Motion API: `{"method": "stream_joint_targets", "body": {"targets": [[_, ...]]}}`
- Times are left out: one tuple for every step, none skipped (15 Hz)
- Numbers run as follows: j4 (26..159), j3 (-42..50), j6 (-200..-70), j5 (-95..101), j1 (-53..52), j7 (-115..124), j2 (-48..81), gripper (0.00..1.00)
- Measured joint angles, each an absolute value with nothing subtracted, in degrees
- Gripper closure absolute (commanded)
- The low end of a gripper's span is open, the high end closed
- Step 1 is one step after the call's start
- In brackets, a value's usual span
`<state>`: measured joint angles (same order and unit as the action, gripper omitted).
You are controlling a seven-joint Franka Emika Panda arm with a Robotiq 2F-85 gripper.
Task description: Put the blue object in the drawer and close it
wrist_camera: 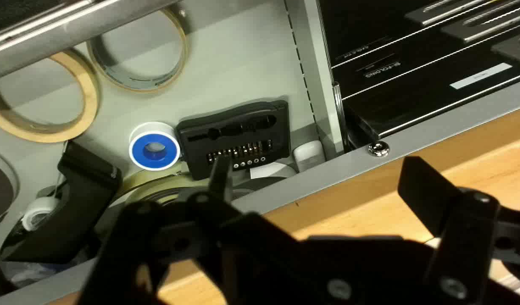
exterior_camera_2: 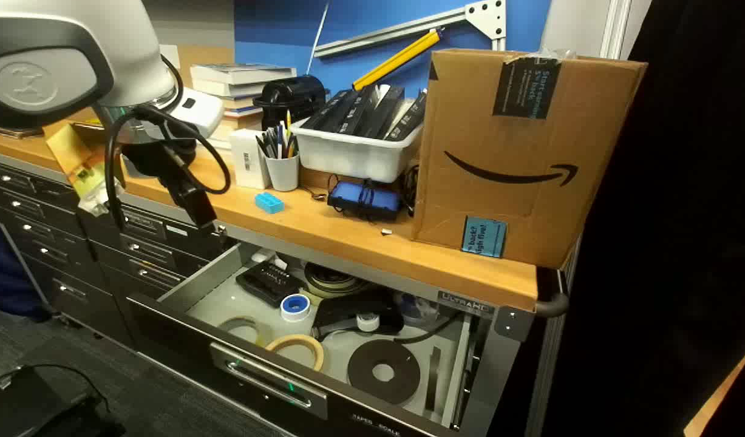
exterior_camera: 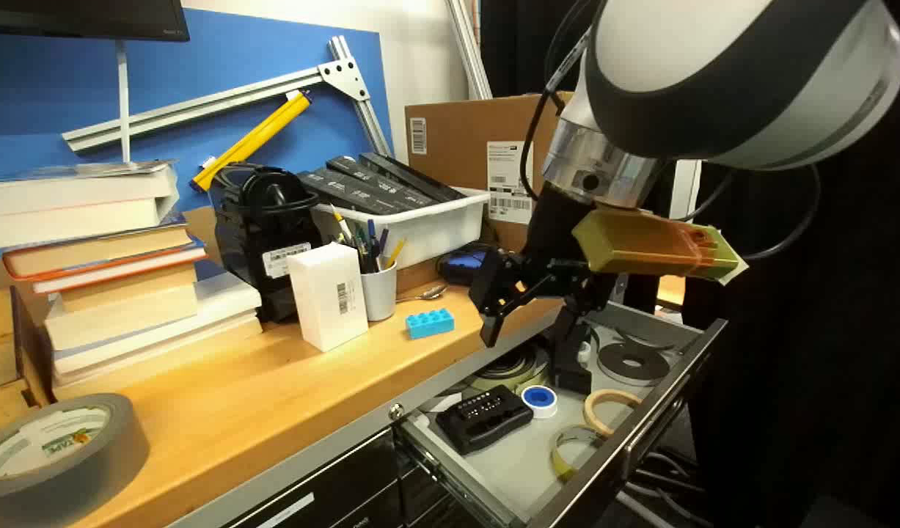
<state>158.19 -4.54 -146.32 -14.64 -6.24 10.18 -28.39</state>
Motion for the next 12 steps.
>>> {"method": "stream_joint_targets", "body": {"targets": [[158.14, -4.54, -146.32, -14.64, -6.24, 10.18, -28.40, 0.00], [158.12, -4.54, -146.32, -14.64, -6.24, 10.18, -28.42, 0.00], [158.11, -4.54, -146.32, -14.64, -6.24, 10.18, -28.42, 0.00], [158.11, -4.54, -146.32, -14.64, -6.24, 10.18, -28.42, 0.00], [158.11, -4.54, -146.32, -14.64, -6.24, 10.18, -28.42, 0.00], [158.11, -4.54, -146.32, -14.64, -6.24, 10.18, -28.42, 0.00], [158.11, -4.54, -146.32, -14.64, -6.24, 10.18, -28.42, 0.00], [158.11, -4.54, -146.31, -14.47, -6.24, 10.13, -28.39, 0.00], [157.99, -4.62, -145.97, -13.53, -6.16, 10.13, -28.33, 0.00], [157.66, -4.97, -145.27, -11.82, -5.79, 10.37, -28.24, 0.00], [156.94, -5.74, -144.03, -9.22, -5.05, 10.88, -28.04, 0.00], [155.75, -6.66, -142.16, -6.67, -4.29, 11.39, -27.71, 0.00]]}}
